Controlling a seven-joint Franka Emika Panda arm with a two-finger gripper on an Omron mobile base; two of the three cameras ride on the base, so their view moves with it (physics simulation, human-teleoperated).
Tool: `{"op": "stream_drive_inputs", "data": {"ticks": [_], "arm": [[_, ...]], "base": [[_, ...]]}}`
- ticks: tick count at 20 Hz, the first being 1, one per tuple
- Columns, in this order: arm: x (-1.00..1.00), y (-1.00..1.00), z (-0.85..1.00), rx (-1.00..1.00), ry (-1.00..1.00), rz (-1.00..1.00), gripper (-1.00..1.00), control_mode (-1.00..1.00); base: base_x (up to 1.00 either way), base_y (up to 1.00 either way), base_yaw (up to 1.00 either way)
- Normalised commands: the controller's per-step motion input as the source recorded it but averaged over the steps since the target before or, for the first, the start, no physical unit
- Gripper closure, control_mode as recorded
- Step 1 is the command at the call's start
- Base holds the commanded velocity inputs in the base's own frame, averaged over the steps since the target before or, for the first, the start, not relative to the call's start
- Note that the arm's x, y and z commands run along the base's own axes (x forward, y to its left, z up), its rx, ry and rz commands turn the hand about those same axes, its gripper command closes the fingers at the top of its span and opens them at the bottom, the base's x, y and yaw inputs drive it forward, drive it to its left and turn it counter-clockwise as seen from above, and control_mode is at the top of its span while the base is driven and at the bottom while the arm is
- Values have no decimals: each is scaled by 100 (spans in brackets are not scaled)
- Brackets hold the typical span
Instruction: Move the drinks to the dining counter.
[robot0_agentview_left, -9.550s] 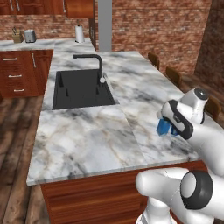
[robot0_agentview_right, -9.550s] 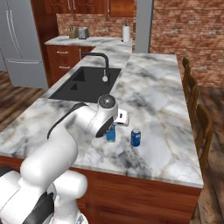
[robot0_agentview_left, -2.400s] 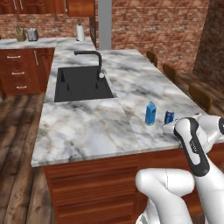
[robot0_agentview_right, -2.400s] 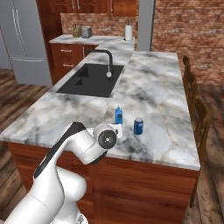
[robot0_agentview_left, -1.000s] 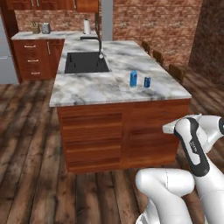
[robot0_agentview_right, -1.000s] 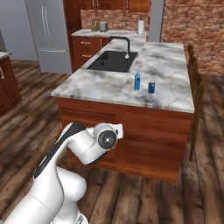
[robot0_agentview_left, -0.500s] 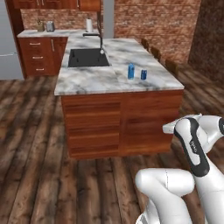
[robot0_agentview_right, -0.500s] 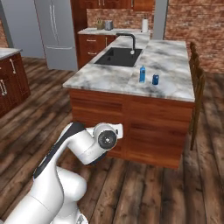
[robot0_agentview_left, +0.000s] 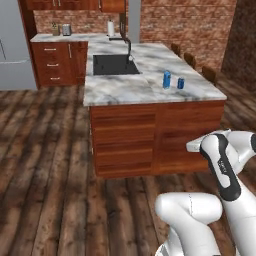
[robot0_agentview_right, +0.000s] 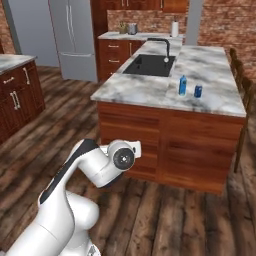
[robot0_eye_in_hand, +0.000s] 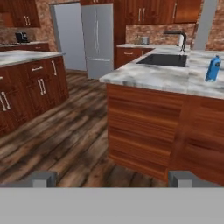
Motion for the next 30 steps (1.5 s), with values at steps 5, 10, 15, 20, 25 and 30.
{"op": "stream_drive_inputs", "data": {"ticks": [5, 10, 15, 20, 25, 30], "arm": [[0, 0, 0, 0, 0, 0, -100, 100], [0, 0, 0, 0, 0, 0, -100, 100], [0, 0, 0, 0, 0, 0, -100, 100], [0, 0, 0, 0, 0, 0, -100, 100], [0, 0, 0, 0, 0, 0, -100, 100], [0, 0, 0, 0, 0, 0, -100, 100]], "base": [[-36, 78, 0], [-40, 85, 0], [-26, 96, 0], [-2, 100, 0], [-6, 100, 0], [-8, 100, 0]]}}
